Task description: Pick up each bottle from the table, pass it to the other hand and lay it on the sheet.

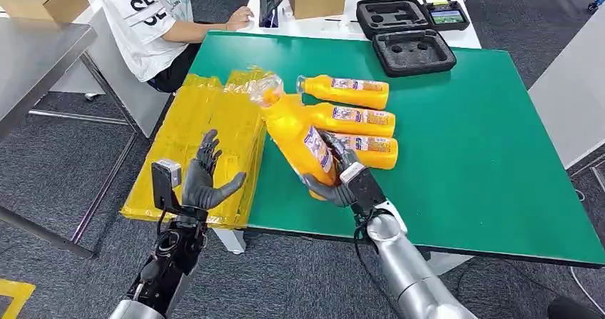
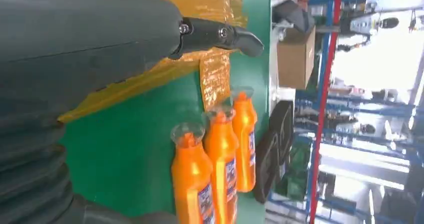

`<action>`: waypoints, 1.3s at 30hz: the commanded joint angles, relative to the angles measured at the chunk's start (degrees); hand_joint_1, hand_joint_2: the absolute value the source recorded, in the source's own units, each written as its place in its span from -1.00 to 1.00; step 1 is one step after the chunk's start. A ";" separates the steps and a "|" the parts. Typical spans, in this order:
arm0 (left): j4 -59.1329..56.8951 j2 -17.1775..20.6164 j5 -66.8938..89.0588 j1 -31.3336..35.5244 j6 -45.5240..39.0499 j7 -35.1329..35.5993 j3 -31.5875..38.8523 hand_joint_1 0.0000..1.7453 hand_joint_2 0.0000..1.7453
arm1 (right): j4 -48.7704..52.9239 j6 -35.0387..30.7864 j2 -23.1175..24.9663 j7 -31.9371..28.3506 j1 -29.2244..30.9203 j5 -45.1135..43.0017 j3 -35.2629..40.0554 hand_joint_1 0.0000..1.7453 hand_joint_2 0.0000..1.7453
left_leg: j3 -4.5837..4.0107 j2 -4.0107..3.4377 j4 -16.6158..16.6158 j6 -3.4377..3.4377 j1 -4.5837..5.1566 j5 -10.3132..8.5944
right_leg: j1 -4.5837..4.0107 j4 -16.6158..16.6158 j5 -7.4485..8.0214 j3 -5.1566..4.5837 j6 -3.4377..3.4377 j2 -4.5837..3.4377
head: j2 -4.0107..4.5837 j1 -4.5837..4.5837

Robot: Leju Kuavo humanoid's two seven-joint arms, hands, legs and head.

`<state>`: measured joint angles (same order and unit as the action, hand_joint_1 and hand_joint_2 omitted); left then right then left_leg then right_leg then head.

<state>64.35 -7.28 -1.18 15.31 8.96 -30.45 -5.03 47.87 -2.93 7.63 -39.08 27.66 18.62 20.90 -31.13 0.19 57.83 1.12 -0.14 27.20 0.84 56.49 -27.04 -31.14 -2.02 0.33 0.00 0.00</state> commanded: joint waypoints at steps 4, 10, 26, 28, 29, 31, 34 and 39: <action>-4.96 0.51 1.29 3.69 3.62 -1.05 -2.23 -1.00 1.00 | -5.16 1.93 3.33 0.05 1.48 0.69 3.60 1.00 1.00 | -0.04 -0.01 0.04 -0.07 -0.07 -0.03 | -0.08 0.00 0.05 -0.04 0.10 -0.02 | 0.00 0.02; -4.63 0.31 -2.27 3.66 9.66 -1.07 -2.03 -1.00 1.00 | -6.73 2.46 4.06 0.05 2.05 0.81 4.30 1.00 1.00 | -0.05 0.00 0.02 -0.05 -0.03 -0.03 | -0.03 0.01 0.04 -0.05 0.06 0.00 | 0.00 0.00; -3.21 0.70 -8.57 2.36 17.57 0.57 -1.31 -1.00 1.00 | -6.16 2.94 3.26 -0.09 2.35 0.71 2.32 1.00 1.00 | -0.05 0.00 0.01 -0.03 -0.01 -0.03 | -0.02 0.01 0.03 -0.05 0.05 -0.01 | 0.00 0.00; -3.88 0.69 -7.68 2.65 16.74 0.73 -1.63 -1.00 1.00 | -7.36 3.12 3.43 -0.07 2.72 0.76 2.13 1.00 1.00 | -0.06 -0.02 0.03 -0.05 -0.03 -0.03 | -0.04 0.02 0.04 -0.06 0.07 -0.02 | 0.00 0.00; -4.06 0.83 -7.10 2.71 16.44 0.76 -1.94 -1.00 1.00 | -7.80 3.22 3.50 -0.07 2.89 0.76 2.08 1.00 1.00 | -0.05 -0.01 0.02 -0.06 -0.06 -0.04 | -0.07 -0.02 0.06 -0.02 0.09 -0.02 | 0.00 0.00; -5.12 0.89 -5.83 3.13 16.07 0.89 -2.54 -1.00 1.00 | -9.64 3.44 3.96 0.07 3.75 1.15 2.39 1.00 1.00 | -0.06 -0.04 0.04 -0.07 -0.07 -0.05 | -0.09 -0.02 0.08 -0.03 0.10 -0.05 | 0.00 0.02; -6.25 1.10 -1.83 3.99 12.90 -0.01 -4.21 -1.00 1.00 | -11.63 3.91 4.86 0.33 4.71 2.46 4.29 1.00 1.00 | -0.06 -0.02 0.02 -0.05 -0.02 -0.04 | -0.03 0.02 0.05 -0.06 0.07 -0.03 | 0.00 0.00; -8.95 0.25 0.16 5.74 11.76 -0.22 -4.43 -1.00 1.00 | -14.52 4.51 6.75 1.57 5.69 5.21 8.17 1.00 1.00 | -0.08 -0.05 0.08 -0.09 -0.08 -0.04 | -0.09 0.06 0.06 -0.10 0.12 -0.06 | 0.00 0.00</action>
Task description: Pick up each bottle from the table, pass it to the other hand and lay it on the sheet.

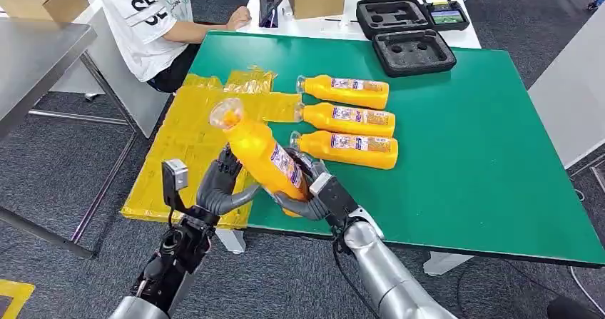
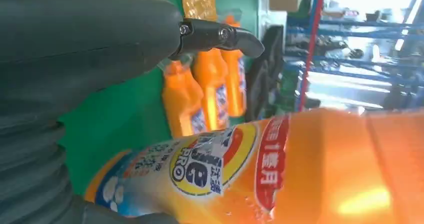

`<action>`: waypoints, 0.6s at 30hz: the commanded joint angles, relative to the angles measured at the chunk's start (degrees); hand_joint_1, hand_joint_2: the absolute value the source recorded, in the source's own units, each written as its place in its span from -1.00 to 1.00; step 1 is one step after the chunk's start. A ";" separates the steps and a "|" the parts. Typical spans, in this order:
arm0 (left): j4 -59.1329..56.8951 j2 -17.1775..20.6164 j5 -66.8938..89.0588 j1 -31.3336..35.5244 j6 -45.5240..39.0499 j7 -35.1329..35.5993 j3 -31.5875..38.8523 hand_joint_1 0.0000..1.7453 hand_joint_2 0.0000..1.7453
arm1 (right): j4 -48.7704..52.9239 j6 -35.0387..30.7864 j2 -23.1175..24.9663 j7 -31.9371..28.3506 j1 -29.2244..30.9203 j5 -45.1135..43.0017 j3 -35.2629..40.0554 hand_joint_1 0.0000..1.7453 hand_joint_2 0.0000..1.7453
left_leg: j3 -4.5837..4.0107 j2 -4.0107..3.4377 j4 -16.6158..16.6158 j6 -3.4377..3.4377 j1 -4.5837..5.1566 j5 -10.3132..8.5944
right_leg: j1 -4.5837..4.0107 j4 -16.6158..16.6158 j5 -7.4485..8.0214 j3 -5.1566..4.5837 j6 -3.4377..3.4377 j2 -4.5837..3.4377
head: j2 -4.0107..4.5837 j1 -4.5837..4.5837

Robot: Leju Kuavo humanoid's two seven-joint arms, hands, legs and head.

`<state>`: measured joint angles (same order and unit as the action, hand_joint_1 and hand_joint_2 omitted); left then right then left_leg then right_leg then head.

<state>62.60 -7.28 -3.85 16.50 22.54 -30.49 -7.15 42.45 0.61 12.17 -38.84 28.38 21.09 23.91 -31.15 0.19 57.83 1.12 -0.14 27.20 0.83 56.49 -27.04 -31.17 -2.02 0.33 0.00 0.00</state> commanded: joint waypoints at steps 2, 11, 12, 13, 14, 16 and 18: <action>-7.05 0.30 2.35 4.51 -1.18 -0.55 -2.03 -1.00 1.00 | -9.97 1.25 2.32 1.66 5.12 3.29 5.98 1.00 1.00 | -0.03 -0.03 0.02 -0.05 -0.03 -0.03 | -0.04 0.02 0.04 -0.04 0.07 -0.03 | 0.00 0.00; -4.43 0.53 -2.00 3.14 1.88 -0.46 0.25 -1.00 1.00 | -12.38 1.61 2.50 1.96 6.40 3.95 6.86 1.00 1.00 | -0.02 -0.09 0.04 -0.07 -0.08 -0.01 | -0.09 0.01 0.05 -0.02 0.10 -0.09 | 0.00 0.02; -4.43 0.53 -2.00 3.14 1.88 -0.46 0.25 -1.00 1.00 | -12.38 1.61 2.50 1.96 6.40 3.95 6.86 1.00 1.00 | -0.02 -0.09 0.04 -0.07 -0.08 -0.01 | -0.09 0.01 0.05 -0.02 0.10 -0.09 | 0.00 0.02; -4.47 0.53 -2.55 3.16 2.42 -0.30 0.37 -1.00 1.00 | -12.40 1.61 2.49 1.96 6.44 3.96 6.87 1.00 1.00 | -0.02 -0.10 0.05 -0.09 -0.10 -0.02 | -0.11 0.00 0.07 -0.02 0.12 -0.11 | 0.00 0.02; -4.47 0.52 -3.17 3.14 2.90 -0.14 0.58 -1.00 1.00 | -12.44 1.64 2.44 1.98 6.53 4.04 6.96 1.00 1.00 | -0.01 -0.03 0.02 -0.05 -0.05 -0.02 | -0.06 0.00 0.04 0.00 0.07 -0.04 | 0.00 0.00; -4.21 0.66 -4.82 2.95 4.21 0.31 1.11 -1.00 1.00 | -13.00 1.83 2.15 2.00 7.09 4.29 7.24 1.00 1.00 | -0.03 -0.04 0.03 -0.05 -0.06 -0.02 | -0.06 0.00 0.04 -0.01 0.07 -0.05 | 0.00 0.00; -4.13 0.87 -4.85 2.96 4.11 0.32 1.26 -1.00 1.00 | -13.16 1.87 2.04 2.00 7.21 4.32 7.27 1.00 1.00 | -0.04 -0.06 0.03 -0.06 -0.05 -0.03 | -0.06 0.02 0.05 -0.04 0.09 -0.07 | 0.00 0.00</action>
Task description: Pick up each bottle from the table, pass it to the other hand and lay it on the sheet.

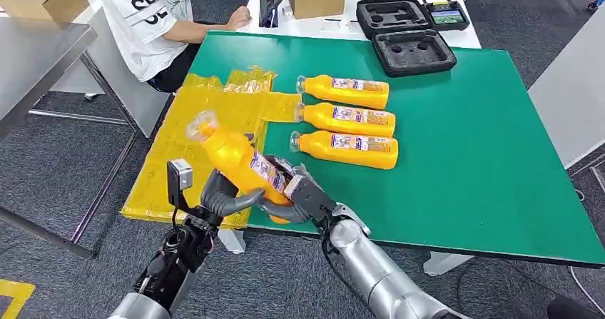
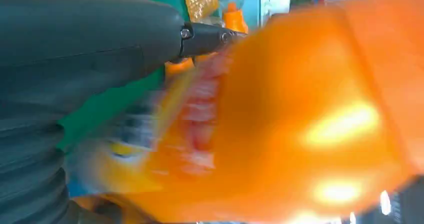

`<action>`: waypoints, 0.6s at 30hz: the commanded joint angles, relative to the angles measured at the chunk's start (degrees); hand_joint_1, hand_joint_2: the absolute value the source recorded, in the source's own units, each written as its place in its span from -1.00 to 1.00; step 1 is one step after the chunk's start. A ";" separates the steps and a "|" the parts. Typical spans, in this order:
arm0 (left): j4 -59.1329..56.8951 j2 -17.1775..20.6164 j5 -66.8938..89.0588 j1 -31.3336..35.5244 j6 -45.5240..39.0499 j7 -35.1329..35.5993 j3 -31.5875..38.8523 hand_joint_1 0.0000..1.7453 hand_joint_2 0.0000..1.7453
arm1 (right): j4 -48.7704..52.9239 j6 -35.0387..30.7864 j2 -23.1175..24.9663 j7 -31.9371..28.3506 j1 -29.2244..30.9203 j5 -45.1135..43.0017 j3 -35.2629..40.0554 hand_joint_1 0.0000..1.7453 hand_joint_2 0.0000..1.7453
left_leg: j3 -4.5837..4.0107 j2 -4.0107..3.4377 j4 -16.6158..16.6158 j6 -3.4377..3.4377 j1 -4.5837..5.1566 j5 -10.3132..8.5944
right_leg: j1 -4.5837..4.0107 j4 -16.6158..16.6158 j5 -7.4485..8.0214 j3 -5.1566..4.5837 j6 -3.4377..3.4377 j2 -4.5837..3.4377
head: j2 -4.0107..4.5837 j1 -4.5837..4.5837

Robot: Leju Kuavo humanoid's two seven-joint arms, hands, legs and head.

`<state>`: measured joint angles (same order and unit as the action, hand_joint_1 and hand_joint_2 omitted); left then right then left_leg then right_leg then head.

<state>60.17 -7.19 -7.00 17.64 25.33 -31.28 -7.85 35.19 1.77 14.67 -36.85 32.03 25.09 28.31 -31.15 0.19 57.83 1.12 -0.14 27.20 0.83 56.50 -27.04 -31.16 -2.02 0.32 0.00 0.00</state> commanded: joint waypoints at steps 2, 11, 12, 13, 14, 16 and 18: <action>-1.61 0.85 -2.14 1.83 1.48 1.10 2.17 -1.00 1.00 | -6.20 0.86 -0.50 -0.07 3.70 0.43 3.06 1.00 1.00 | -0.04 -0.02 0.05 -0.07 -0.07 -0.03 | -0.08 0.00 0.06 -0.03 0.10 -0.03 | 0.00 0.00; -2.60 0.84 -1.99 2.35 0.86 1.46 1.87 -1.00 1.00 | -6.26 0.82 -0.61 -0.07 3.77 0.56 3.37 1.00 1.00 | -0.04 0.01 0.04 -0.05 -0.06 -0.03 | -0.07 0.00 0.04 -0.02 0.07 0.00 | 0.00 0.00; -2.76 0.78 -1.99 2.40 0.83 1.46 1.84 -1.00 1.00 | -6.20 0.81 -0.63 -0.07 3.77 0.56 3.39 1.00 1.00 | -0.04 0.01 0.04 -0.06 -0.08 -0.03 | -0.08 -0.01 0.05 -0.02 0.09 0.00 | 0.00 0.02; -3.05 0.72 -2.30 2.56 1.21 1.31 1.82 -1.00 1.00 | -6.10 0.82 -0.68 -0.07 3.73 0.55 3.38 1.00 1.00 | -0.04 0.02 0.03 -0.06 -0.06 -0.04 | -0.07 -0.01 0.05 -0.02 0.08 0.02 | 0.00 0.00; -3.11 0.64 -2.30 2.69 1.33 1.29 1.68 -1.00 1.00 | -6.05 0.82 -0.74 -0.08 3.72 0.55 3.38 1.00 1.00 | -0.04 0.03 0.03 -0.05 -0.04 -0.04 | -0.05 0.01 0.03 -0.02 0.07 0.03 | 0.00 0.00; -3.09 0.63 -2.30 2.78 1.31 1.29 1.69 -1.00 1.00 | -6.05 0.83 -0.78 -0.08 3.72 0.55 3.38 1.00 1.00 | -0.07 0.04 0.06 -0.06 -0.06 -0.04 | -0.07 0.02 0.04 -0.04 0.08 0.03 | 0.00 0.00; -3.32 0.60 -2.42 2.91 1.36 1.21 1.65 -0.76 1.00 | -5.93 0.78 -0.82 -0.08 3.66 0.57 3.40 1.00 1.00 | -0.04 0.04 0.02 -0.03 -0.02 -0.03 | -0.02 0.02 0.02 -0.03 0.05 0.04 | 0.02 0.00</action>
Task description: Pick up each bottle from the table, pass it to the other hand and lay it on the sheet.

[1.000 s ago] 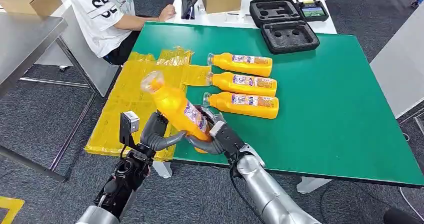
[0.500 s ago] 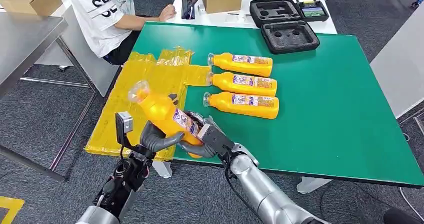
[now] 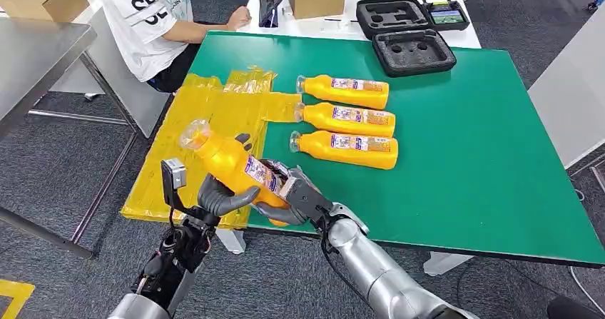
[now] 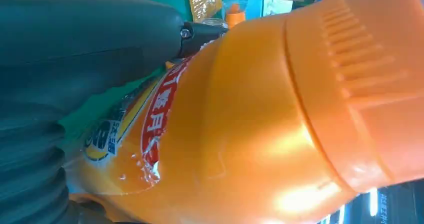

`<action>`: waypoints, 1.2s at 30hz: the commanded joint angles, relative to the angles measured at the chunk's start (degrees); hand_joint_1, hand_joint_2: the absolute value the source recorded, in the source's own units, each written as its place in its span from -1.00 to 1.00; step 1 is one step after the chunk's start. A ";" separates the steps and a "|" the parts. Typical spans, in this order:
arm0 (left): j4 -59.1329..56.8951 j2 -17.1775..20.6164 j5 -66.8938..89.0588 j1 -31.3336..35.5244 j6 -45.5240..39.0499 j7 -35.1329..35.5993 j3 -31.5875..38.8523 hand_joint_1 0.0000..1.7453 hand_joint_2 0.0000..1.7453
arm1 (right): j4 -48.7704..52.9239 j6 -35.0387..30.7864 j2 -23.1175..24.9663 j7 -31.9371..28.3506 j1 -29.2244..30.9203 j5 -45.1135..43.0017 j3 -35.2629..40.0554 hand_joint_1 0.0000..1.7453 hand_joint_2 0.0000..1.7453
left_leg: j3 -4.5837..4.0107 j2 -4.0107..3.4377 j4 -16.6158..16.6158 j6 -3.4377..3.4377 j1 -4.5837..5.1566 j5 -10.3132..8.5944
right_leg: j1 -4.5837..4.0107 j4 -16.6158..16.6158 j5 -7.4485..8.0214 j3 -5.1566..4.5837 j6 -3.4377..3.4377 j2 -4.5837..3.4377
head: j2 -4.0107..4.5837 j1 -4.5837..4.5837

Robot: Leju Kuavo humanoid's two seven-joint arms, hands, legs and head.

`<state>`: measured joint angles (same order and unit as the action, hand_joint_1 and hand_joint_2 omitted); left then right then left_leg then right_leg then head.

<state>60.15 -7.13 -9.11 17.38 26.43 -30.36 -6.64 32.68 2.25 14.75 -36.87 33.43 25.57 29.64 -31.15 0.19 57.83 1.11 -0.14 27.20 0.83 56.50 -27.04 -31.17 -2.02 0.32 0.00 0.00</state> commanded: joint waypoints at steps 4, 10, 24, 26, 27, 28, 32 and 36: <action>-2.97 0.55 -0.51 3.04 0.64 -0.02 0.42 1.00 1.00 | -3.47 0.25 -0.90 -0.06 2.16 0.11 2.13 1.00 1.00 | -0.05 0.05 0.05 -0.07 -0.07 -0.04 | -0.08 0.00 0.04 -0.01 0.09 0.05 | 0.00 0.00; -1.89 0.36 -0.87 2.28 0.81 -0.27 0.57 1.00 1.00 | -3.33 0.09 -0.93 -0.01 1.94 0.16 2.24 1.00 1.00 | -0.04 0.05 0.04 -0.06 -0.07 -0.04 | -0.07 0.00 0.04 -0.02 0.08 0.04 | 0.00 0.00; 0.03 0.21 -1.09 1.00 -2.50 0.01 2.60 1.00 1.00 | -0.99 -7.99 -0.41 1.67 1.66 -1.41 -0.96 -1.00 -1.00 | -0.05 0.00 0.05 -0.07 -0.08 -0.03 | -0.08 0.00 0.05 -0.02 0.09 -0.01 | 0.00 0.00; 0.09 0.36 -1.13 1.05 -2.45 -0.01 2.68 1.00 1.00 | -0.91 -7.88 -0.50 1.68 1.83 -1.41 -0.96 -1.00 -1.00 | -0.05 0.01 0.04 -0.05 -0.05 -0.03 | -0.06 0.01 0.04 -0.03 0.06 0.00 | 0.00 0.00; 0.35 0.35 -0.73 0.93 -3.61 0.15 3.07 1.00 1.00 | 0.52 -8.38 -0.81 1.77 1.32 -1.86 -1.46 -1.00 -1.00 | -0.05 0.01 0.02 -0.03 -0.01 -0.03 | -0.01 0.01 0.03 -0.05 0.03 0.01 | 0.00 0.00; 0.58 0.32 -0.60 0.91 -4.51 0.13 3.52 1.00 1.00 | 1.95 -9.70 -1.12 1.75 0.86 -2.09 -1.95 -1.00 -1.00 | -0.06 -0.01 0.05 -0.06 -0.07 -0.04 | -0.08 0.01 0.05 -0.04 0.08 -0.01 | 0.00 0.00; 1.71 0.82 2.36 1.40 -9.96 -0.68 4.81 1.00 1.00 | 8.00 -11.88 -2.65 1.25 -1.14 -3.44 -3.91 -1.00 -1.00 | -0.10 0.05 0.07 -0.06 -0.06 -0.04 | -0.07 0.02 0.04 -0.06 0.07 0.04 | 0.00 0.00; 2.24 1.22 8.26 2.33 -19.51 -0.99 6.26 1.00 1.00 | 14.84 -13.70 -3.84 1.23 -4.46 -5.23 -6.45 -1.00 -1.00 | -0.05 0.10 0.04 -0.05 -0.05 -0.04 | -0.06 -0.01 0.02 -0.01 0.05 0.10 | 0.00 0.00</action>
<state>62.29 -6.93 -5.66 16.99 14.88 -31.37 -3.69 37.75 -9.86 14.21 -35.47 31.68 21.86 27.58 -31.13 0.19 57.83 1.10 -0.14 27.19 0.83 56.50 -27.04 -31.16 -2.02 0.33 0.00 0.00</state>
